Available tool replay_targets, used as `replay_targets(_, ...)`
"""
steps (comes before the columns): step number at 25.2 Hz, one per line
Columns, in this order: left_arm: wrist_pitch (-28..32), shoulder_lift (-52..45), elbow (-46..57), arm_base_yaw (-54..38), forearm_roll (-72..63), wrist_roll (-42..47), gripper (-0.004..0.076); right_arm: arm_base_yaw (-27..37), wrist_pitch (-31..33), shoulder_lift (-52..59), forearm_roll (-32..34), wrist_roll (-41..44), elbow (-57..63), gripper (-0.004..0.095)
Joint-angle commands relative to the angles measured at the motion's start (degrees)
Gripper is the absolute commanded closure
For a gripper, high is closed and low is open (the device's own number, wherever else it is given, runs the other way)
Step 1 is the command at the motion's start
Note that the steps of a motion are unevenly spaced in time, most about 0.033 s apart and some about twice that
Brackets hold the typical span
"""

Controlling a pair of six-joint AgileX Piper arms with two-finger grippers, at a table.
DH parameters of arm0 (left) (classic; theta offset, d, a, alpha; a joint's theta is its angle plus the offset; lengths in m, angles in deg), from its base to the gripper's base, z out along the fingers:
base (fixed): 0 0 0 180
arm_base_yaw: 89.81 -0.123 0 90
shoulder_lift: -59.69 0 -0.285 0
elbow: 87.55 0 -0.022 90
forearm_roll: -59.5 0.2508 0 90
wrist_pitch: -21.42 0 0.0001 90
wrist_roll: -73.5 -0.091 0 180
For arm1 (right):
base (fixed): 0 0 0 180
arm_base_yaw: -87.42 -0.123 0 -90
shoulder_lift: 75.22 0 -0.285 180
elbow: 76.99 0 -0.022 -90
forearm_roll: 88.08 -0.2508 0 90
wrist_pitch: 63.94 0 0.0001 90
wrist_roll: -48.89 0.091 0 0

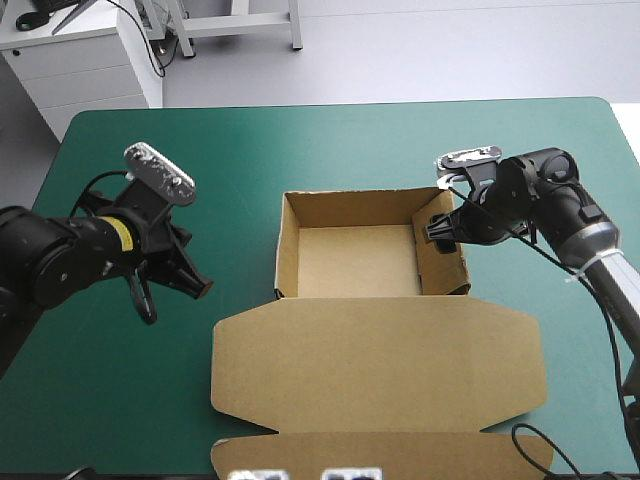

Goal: Fold the box

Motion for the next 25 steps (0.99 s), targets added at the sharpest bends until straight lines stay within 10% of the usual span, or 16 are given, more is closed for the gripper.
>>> replay_targets(1, -2.20, -6.08, 4.76, 0.17, 0.39, -0.09, 0.0731, 0.05, -2.29, 2.34, 0.00, -0.15, -1.58, 0.0158)
replay_targets(17, 5.20, -26.99, 39.58, 0.17, 0.39, 8.39, 0.0731, 0.05, -8.92, -7.95, 0.18, 0.10, -1.58, 0.0199)
replay_targets(25, 6.04, -31.13, 42.45, 0.17, 0.06, 10.10, 0.0731, 0.05, -10.16, -12.04, -0.48, 0.10, -1.58, 0.0623)
